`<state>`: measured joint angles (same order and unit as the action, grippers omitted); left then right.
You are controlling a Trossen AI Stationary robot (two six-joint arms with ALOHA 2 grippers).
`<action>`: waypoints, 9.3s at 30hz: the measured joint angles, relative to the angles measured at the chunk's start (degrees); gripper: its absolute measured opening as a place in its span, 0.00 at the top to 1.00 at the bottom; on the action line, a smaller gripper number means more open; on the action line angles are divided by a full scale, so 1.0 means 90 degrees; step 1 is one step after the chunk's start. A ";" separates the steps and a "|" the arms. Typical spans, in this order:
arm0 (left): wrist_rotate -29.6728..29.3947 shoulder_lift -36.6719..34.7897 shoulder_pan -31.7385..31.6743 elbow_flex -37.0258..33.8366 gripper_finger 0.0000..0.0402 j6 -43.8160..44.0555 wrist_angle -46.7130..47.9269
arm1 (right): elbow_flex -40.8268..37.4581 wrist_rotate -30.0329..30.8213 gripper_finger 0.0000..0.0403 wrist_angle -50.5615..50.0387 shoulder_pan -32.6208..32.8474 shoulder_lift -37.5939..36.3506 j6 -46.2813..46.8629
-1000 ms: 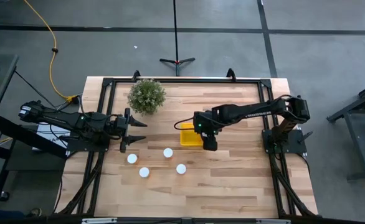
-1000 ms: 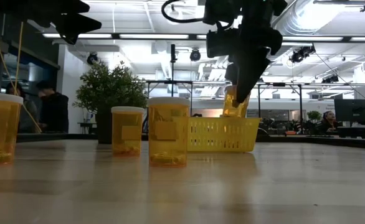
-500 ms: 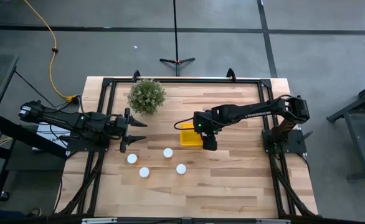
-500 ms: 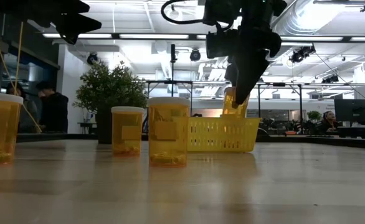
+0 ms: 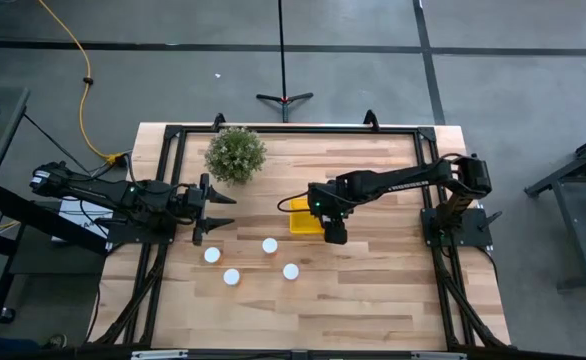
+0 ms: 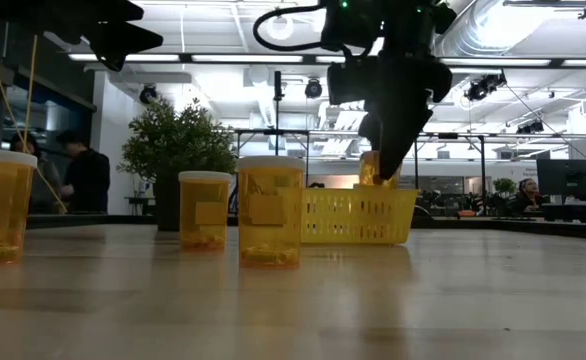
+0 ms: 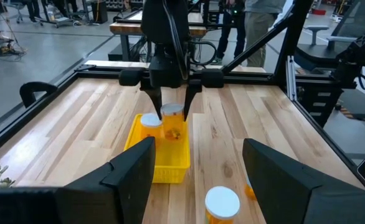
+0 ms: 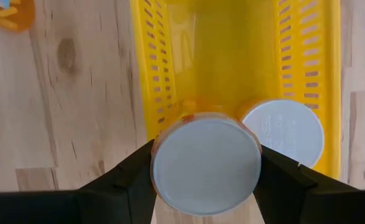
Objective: Pick and place pill bottles into a basket
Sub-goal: Put the orange pill bottle into the bottom right corner of the yellow basket, then put the orange pill bottle into the bottom left corner of the yellow basket
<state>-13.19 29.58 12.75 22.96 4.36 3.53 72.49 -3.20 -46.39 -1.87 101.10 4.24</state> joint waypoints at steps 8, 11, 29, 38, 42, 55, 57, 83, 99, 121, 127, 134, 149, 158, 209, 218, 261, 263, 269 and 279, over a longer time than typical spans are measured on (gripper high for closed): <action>0.0002 0.0000 0.0001 0.0000 0.31 0.0000 0.0000 | 0.0000 0.0036 0.48 0.0036 -0.0001 -0.0002 0.0009; 0.0002 0.0000 0.0000 0.0000 0.31 0.0000 0.0000 | 0.0000 0.0036 0.48 0.0036 -0.0001 -0.0001 0.0017; 0.0005 0.0000 0.0000 0.0000 0.31 0.0000 0.0000 | 0.0000 -0.0044 0.47 -0.0153 0.0000 -0.0007 0.0091; 0.0005 0.0000 0.0000 0.0000 0.31 0.0000 0.0000 | -0.0013 -0.0025 0.41 -0.0172 0.0002 0.0008 0.0092; 0.0005 0.0000 0.0001 0.0000 0.31 0.0000 -0.0001 | -0.0015 -0.0034 0.41 -0.0168 0.0002 0.0007 0.0089; 0.0005 0.0002 0.0000 0.0000 0.31 0.0000 -0.0007 | -0.0015 -0.0044 0.41 -0.0169 0.0002 0.0007 0.0080; 0.0005 0.0001 0.0000 0.0000 0.31 0.0000 -0.0007 | -0.0012 -0.0044 0.41 -0.0175 0.0002 0.0005 0.0084; 0.0029 0.0002 0.0002 0.0000 0.31 0.0240 -0.0007 | -0.1967 0.0746 0.48 0.3996 0.1038 -0.3442 -0.0605; 0.0481 0.0010 0.0002 0.0000 0.31 0.0236 0.0124 | -0.4493 0.1536 0.49 0.7973 0.1132 -0.4192 -0.0979; 0.0386 0.0037 0.0002 0.0002 0.31 -0.1883 -0.0106 | -0.4493 0.3029 0.49 0.8330 0.1129 -0.4192 -0.2161; -0.0029 0.0041 0.0002 0.0002 0.31 -0.1664 0.0005 | -0.4493 0.3244 0.49 0.8330 0.1129 -0.4192 -0.2264; -0.0418 0.0313 0.0002 0.0002 0.18 -0.1394 0.0086 | -0.4493 0.3300 0.49 0.8281 0.1129 -0.4187 -0.2216; 0.0835 0.1496 0.0004 0.1119 0.01 0.1198 0.2910 | -0.4490 0.3298 0.49 0.8007 0.1129 -0.4187 -0.2192; 0.1270 0.2855 0.0504 0.1784 0.01 0.2249 0.4535 | -0.4490 0.3618 0.49 0.8001 0.1127 -0.4187 -0.2322; 0.0931 0.5582 0.1836 0.2739 0.01 0.4051 0.5759 | -0.4490 0.3621 0.49 0.7844 0.1127 -0.4187 -0.2529; 0.0784 0.5753 0.1836 0.2737 0.02 0.3831 0.5760 | -0.4490 0.3621 0.49 0.7847 0.1127 -0.4187 -0.2529; 0.1169 0.5744 0.1836 0.2737 0.36 0.3108 0.5503 | -0.4490 0.3619 0.49 0.7895 0.1125 -0.4201 -0.2478; 0.1144 0.5744 0.1836 0.2737 0.35 0.3094 0.5503 | -0.4490 0.3620 0.49 0.7895 0.1127 -0.4201 -0.2478; 0.1084 0.5744 0.1835 0.2737 0.39 0.2869 0.5503 | -0.4490 0.3621 0.49 0.7891 0.1127 -0.4201 -0.2478; 0.1022 0.5731 0.1834 0.2765 0.37 0.2823 0.5617 | -0.4490 0.3619 0.49 0.7889 0.1124 -0.4201 -0.2419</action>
<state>-3.99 81.17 29.26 47.85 29.76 54.08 32.08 29.36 24.61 8.25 63.29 -17.54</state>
